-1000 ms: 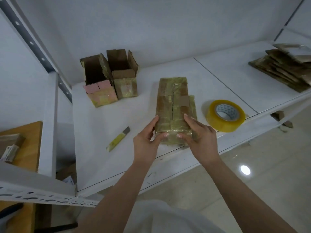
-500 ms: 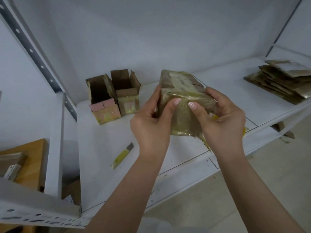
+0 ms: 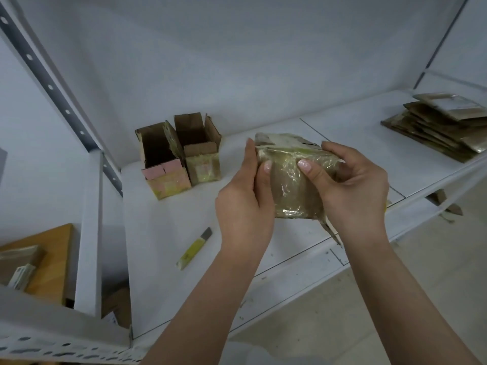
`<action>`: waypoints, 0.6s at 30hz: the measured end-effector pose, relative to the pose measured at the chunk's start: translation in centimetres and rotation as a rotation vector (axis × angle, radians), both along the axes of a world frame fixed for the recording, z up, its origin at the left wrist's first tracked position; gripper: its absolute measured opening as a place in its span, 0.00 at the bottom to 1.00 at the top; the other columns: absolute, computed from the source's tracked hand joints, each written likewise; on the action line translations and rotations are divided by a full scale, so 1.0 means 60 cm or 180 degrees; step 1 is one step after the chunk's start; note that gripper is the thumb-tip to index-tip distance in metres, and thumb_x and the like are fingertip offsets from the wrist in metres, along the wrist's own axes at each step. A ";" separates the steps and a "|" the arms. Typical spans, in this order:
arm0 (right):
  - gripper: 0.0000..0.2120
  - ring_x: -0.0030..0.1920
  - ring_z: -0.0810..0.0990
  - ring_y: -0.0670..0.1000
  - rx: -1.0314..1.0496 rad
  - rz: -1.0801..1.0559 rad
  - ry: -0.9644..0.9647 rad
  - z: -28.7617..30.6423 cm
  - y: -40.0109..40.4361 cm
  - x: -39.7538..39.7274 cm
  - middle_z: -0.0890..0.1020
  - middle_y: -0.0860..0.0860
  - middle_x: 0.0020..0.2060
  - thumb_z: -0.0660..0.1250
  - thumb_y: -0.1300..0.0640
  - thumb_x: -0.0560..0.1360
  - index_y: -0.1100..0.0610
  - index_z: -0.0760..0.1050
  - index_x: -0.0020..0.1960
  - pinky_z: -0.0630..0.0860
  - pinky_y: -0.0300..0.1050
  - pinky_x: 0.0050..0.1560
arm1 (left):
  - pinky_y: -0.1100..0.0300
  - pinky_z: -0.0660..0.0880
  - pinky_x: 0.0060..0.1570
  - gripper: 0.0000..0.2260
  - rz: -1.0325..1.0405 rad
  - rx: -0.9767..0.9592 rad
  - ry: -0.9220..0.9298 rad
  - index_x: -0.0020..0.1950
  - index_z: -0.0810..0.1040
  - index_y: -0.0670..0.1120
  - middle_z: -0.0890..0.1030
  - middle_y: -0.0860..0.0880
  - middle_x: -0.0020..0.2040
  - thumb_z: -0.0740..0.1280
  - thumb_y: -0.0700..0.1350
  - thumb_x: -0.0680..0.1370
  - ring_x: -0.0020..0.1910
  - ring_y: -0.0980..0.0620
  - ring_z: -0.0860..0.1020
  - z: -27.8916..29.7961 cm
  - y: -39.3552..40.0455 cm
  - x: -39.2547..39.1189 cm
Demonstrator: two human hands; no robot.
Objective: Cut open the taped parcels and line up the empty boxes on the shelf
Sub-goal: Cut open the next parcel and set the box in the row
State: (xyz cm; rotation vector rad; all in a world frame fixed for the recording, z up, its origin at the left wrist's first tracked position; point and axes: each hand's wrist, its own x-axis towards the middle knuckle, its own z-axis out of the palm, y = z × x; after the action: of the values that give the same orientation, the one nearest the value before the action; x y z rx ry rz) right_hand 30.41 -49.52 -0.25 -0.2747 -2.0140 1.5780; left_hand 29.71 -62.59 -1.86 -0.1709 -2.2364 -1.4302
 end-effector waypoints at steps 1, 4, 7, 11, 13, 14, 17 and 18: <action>0.20 0.44 0.85 0.46 0.0004 -0.0001 -0.0028 -0.001 0.004 -0.001 0.86 0.47 0.42 0.79 0.51 0.68 0.50 0.81 0.58 0.82 0.51 0.51 | 0.68 0.75 0.43 0.27 -0.0160 0.0050 -0.0072 0.75 0.66 0.53 0.81 0.54 0.39 0.58 0.62 0.78 0.37 0.66 0.77 0.001 -0.003 0.001; 0.21 0.41 0.85 0.47 -0.0100 0.0080 -0.0125 0.006 0.023 0.003 0.86 0.48 0.39 0.79 0.49 0.66 0.50 0.81 0.58 0.82 0.49 0.49 | 0.60 0.76 0.60 0.29 -0.0661 0.0867 -0.0375 0.68 0.75 0.58 0.81 0.67 0.53 0.55 0.70 0.74 0.55 0.70 0.77 0.007 -0.024 -0.001; 0.24 0.38 0.84 0.45 -0.0192 0.0306 -0.0129 0.018 0.028 0.009 0.86 0.50 0.36 0.76 0.46 0.63 0.52 0.82 0.57 0.80 0.42 0.43 | 0.50 0.72 0.66 0.26 -0.0469 0.1153 -0.0396 0.64 0.77 0.60 0.81 0.60 0.60 0.52 0.69 0.75 0.63 0.61 0.76 0.017 -0.033 -0.014; 0.23 0.35 0.82 0.49 -0.0203 0.0463 -0.0085 0.024 0.019 0.012 0.84 0.58 0.35 0.75 0.45 0.62 0.51 0.82 0.55 0.81 0.47 0.40 | 0.63 0.59 0.71 0.29 -0.0810 0.0673 -0.0564 0.76 0.63 0.59 0.67 0.59 0.74 0.47 0.68 0.79 0.72 0.65 0.62 0.032 -0.024 -0.011; 0.25 0.32 0.81 0.46 -0.0110 0.0401 -0.0092 0.027 0.021 0.013 0.83 0.52 0.30 0.74 0.43 0.61 0.51 0.83 0.56 0.79 0.42 0.36 | 0.66 0.56 0.71 0.32 -0.1094 0.0616 -0.0753 0.78 0.60 0.58 0.62 0.58 0.77 0.46 0.67 0.76 0.74 0.64 0.58 0.034 -0.024 -0.005; 0.25 0.31 0.81 0.46 -0.0049 0.0370 -0.0105 0.027 0.023 0.013 0.82 0.49 0.29 0.74 0.42 0.61 0.51 0.83 0.56 0.78 0.41 0.36 | 0.64 0.56 0.73 0.33 -0.1152 0.0654 -0.0805 0.78 0.59 0.58 0.61 0.57 0.78 0.46 0.67 0.74 0.75 0.63 0.57 0.033 -0.024 -0.004; 0.23 0.34 0.83 0.53 0.0112 0.0332 -0.0151 0.022 0.024 0.013 0.83 0.52 0.31 0.76 0.41 0.63 0.48 0.83 0.56 0.82 0.50 0.42 | 0.63 0.67 0.67 0.29 -0.1104 0.0483 -0.0661 0.72 0.68 0.52 0.74 0.52 0.67 0.45 0.65 0.78 0.68 0.61 0.69 0.031 -0.022 -0.007; 0.23 0.35 0.83 0.54 0.0155 0.0325 -0.0168 0.018 0.023 0.012 0.83 0.52 0.32 0.77 0.40 0.63 0.47 0.82 0.56 0.82 0.53 0.44 | 0.68 0.70 0.58 0.24 -0.1039 0.0321 -0.0530 0.66 0.70 0.50 0.78 0.52 0.57 0.46 0.62 0.81 0.57 0.65 0.74 0.031 -0.020 -0.009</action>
State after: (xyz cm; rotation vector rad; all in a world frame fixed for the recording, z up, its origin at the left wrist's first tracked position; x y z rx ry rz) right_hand 31.11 -48.12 0.85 -0.1995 -2.1345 1.5957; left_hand 29.17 -63.80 -0.01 -0.4132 -2.3416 -1.7818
